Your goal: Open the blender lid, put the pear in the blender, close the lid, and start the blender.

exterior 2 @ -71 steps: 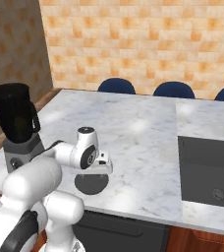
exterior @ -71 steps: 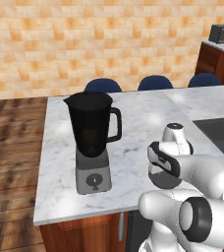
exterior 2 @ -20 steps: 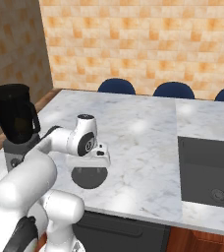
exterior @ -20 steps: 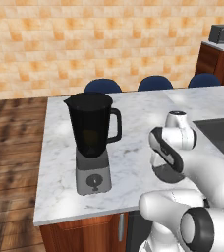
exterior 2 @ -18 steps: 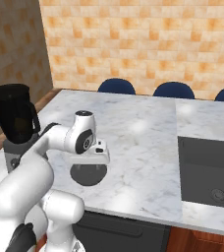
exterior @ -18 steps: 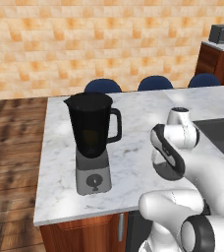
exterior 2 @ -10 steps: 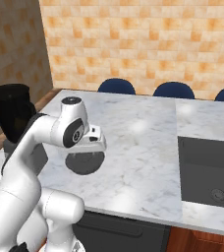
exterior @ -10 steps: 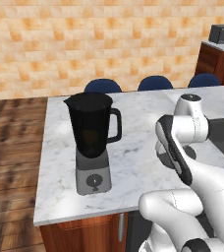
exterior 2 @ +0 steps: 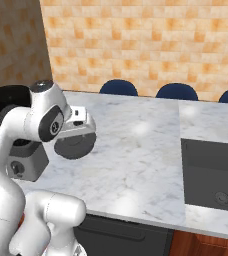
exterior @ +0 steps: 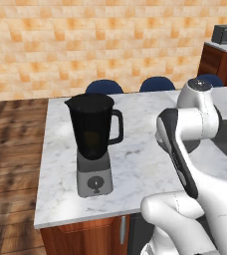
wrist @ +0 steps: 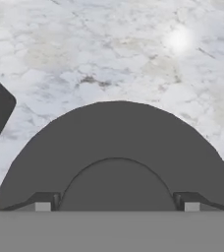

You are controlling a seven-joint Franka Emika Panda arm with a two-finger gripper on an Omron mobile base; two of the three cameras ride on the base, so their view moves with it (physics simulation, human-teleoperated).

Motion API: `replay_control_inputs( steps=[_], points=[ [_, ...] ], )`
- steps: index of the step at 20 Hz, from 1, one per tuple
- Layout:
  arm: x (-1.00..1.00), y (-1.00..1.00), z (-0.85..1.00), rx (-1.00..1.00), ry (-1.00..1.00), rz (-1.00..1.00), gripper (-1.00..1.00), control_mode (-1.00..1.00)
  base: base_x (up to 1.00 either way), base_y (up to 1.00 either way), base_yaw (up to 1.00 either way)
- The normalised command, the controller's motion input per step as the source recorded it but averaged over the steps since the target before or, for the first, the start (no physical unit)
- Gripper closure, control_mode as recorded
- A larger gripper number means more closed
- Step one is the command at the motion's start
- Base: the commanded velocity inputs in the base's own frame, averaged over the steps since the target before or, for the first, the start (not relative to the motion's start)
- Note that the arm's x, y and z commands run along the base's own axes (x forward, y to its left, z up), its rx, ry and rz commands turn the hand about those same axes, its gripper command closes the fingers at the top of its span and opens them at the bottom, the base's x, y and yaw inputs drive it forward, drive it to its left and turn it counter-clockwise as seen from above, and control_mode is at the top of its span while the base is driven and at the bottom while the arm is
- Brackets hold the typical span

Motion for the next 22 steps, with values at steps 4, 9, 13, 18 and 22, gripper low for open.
replay_control_inputs(
  steps=[4, 9, 13, 18, 22],
  points=[
    [-0.19, 0.37, 0.93, -0.04, -0.18, 0.09, 1.0, -1.0, 0.0, 0.0, 0.0],
    [-0.19, 0.41, 0.9, -0.01, -0.12, 0.09, 1.0, -1.0, 0.0, 0.0, 0.0],
    [-0.28, 0.43, 0.82, 0.0, -0.11, 0.07, 1.0, -1.0, 0.0, 0.0, 0.0],
    [-0.3, 0.56, 0.69, 0.0, -0.06, 0.07, 1.0, -1.0, 0.0, 0.0, 0.0],
    [-0.09, 0.69, 0.48, 0.0, -0.01, 0.11, 1.0, -1.0, 0.0, 0.0, 0.0]
  ],
)
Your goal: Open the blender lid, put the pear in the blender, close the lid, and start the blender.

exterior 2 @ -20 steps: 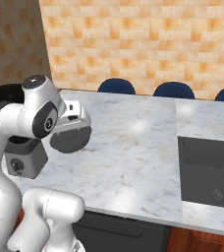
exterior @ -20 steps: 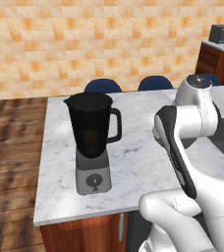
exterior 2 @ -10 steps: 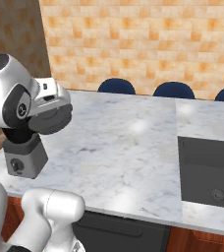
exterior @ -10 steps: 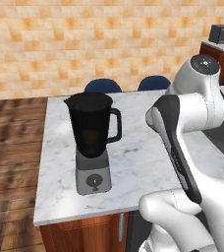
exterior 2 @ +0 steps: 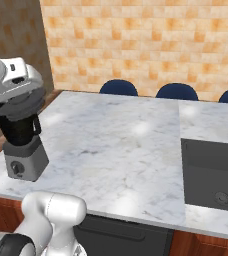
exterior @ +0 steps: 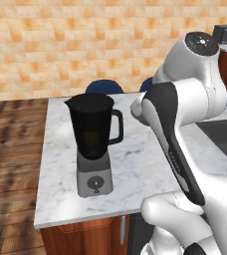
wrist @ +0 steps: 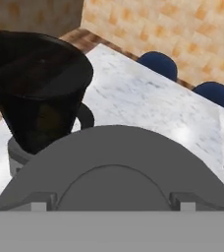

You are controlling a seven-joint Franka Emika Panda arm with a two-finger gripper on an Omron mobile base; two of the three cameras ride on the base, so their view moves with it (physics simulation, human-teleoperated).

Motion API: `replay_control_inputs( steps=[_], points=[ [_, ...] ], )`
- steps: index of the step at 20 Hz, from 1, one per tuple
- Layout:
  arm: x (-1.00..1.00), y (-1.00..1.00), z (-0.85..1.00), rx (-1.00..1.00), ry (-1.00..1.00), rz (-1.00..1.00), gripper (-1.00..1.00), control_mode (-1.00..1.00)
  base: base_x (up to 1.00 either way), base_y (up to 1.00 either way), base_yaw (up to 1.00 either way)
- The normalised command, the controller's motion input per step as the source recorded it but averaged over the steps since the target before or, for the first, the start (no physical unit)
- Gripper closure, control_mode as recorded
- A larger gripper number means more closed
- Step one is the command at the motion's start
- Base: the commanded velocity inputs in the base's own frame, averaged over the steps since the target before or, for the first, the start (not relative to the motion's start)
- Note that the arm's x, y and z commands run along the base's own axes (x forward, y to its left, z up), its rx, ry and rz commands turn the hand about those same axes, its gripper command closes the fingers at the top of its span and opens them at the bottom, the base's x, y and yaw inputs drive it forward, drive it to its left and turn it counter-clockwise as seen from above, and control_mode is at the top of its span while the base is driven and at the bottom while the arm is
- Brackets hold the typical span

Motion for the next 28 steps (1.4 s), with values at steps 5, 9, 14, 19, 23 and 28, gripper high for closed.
replay_control_inputs(
  steps=[5, 9, 14, 19, 23, 28],
  points=[
    [0.03, 0.58, 0.4, 0.0, 0.0, 0.14, 1.0, -1.0, 0.0, 0.0, 0.0],
    [0.34, 0.62, 0.04, 0.0, 0.07, 0.13, 1.0, -1.0, 0.0, 0.0, 0.0],
    [0.54, 0.51, 0.0, 0.0, 0.08, 0.12, 1.0, -1.0, 0.0, 0.0, 0.0],
    [0.51, 0.26, 0.0, 0.03, 0.01, 0.11, 1.0, -1.0, 0.0, 0.0, 0.0],
    [0.47, 0.39, 0.0, 0.0, 0.04, 0.1, 1.0, -1.0, 0.0, 0.0, 0.0],
    [0.28, 0.41, -0.08, 0.0, 0.04, 0.09, 1.0, -1.0, 0.0, 0.0, 0.0]
  ],
)
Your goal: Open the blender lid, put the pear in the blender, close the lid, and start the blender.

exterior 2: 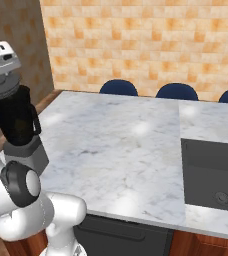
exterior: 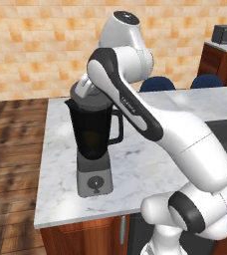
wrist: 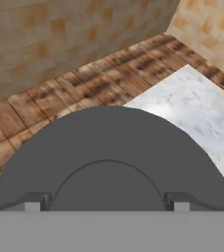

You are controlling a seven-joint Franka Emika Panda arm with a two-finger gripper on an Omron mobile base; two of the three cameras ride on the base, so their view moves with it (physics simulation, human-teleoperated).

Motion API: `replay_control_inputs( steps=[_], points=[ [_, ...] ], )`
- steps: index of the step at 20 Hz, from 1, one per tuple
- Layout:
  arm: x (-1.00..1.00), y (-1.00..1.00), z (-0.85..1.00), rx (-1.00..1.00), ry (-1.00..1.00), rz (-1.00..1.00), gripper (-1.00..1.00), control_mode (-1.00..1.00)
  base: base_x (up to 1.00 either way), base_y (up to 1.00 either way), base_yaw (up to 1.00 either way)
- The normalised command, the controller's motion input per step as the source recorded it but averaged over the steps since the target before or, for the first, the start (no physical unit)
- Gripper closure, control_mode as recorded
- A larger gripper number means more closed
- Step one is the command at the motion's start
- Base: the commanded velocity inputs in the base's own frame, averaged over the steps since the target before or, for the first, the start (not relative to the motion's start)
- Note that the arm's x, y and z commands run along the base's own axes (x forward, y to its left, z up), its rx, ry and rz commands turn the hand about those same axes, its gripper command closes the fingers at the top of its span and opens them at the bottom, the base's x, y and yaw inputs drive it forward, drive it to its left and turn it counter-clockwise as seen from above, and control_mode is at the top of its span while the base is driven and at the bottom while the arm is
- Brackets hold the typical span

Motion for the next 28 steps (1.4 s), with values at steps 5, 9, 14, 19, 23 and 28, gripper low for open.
replay_control_inputs(
  steps=[5, 9, 14, 19, 23, 28],
  points=[
    [0.43, 0.24, -0.04, 0.0, 0.04, 0.1, 1.0, -1.0, 0.0, 0.0, 0.0],
    [0.35, 0.06, -0.01, 0.0, 0.01, 0.11, 1.0, -1.0, 0.0, 0.0, 0.0],
    [0.19, 0.0, -0.05, 0.0, 0.02, 0.11, 1.0, -1.0, 0.0, 0.0, 0.0],
    [0.06, 0.0, -0.02, 0.0, 0.04, 0.08, 1.0, -1.0, 0.0, 0.0, 0.0],
    [-0.14, 0.0, 0.0, 0.0, 0.03, 0.05, 1.0, -1.0, 0.0, 0.0, 0.0],
    [-0.38, 0.0, 0.0, 0.0, 0.02, 0.0, 1.0, -1.0, 0.0, 0.0, 0.0]
  ],
)
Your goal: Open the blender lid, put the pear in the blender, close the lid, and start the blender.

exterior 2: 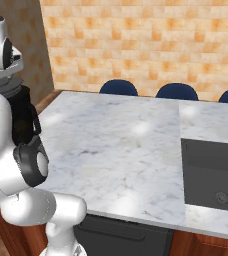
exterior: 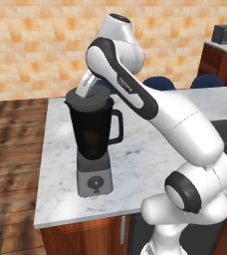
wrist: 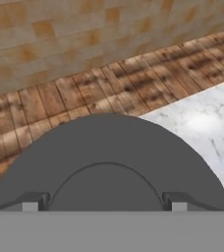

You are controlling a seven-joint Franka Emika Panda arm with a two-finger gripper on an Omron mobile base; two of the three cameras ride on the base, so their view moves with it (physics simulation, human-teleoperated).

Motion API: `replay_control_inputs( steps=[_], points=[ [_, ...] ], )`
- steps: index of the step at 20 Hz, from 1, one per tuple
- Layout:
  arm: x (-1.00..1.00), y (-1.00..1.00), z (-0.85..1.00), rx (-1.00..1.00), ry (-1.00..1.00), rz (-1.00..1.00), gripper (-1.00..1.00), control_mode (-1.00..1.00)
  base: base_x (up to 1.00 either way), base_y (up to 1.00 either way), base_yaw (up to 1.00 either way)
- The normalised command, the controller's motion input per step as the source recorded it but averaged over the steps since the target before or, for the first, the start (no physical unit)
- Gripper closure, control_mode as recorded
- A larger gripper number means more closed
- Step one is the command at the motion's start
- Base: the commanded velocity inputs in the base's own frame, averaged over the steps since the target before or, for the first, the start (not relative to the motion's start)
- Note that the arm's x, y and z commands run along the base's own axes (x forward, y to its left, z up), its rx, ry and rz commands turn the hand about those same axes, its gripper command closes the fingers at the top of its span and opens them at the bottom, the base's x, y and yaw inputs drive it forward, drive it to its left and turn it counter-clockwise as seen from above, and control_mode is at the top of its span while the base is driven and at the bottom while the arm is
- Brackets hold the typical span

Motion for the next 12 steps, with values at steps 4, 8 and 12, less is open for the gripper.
replay_control_inputs(
  steps=[4, 8, 12],
  points=[
    [-0.21, 0.0, 0.04, 0.0, 0.03, 0.0, 1.0, -1.0, 0.0, 0.0, 0.0],
    [0.22, 0.0, -0.01, 0.0, 0.02, 0.0, 1.0, -1.0, 0.0, 0.0, 0.0],
    [0.22, -0.03, -0.03, 0.0, 0.01, 0.0, 1.0, -1.0, 0.0, 0.0, 0.0]
  ],
)
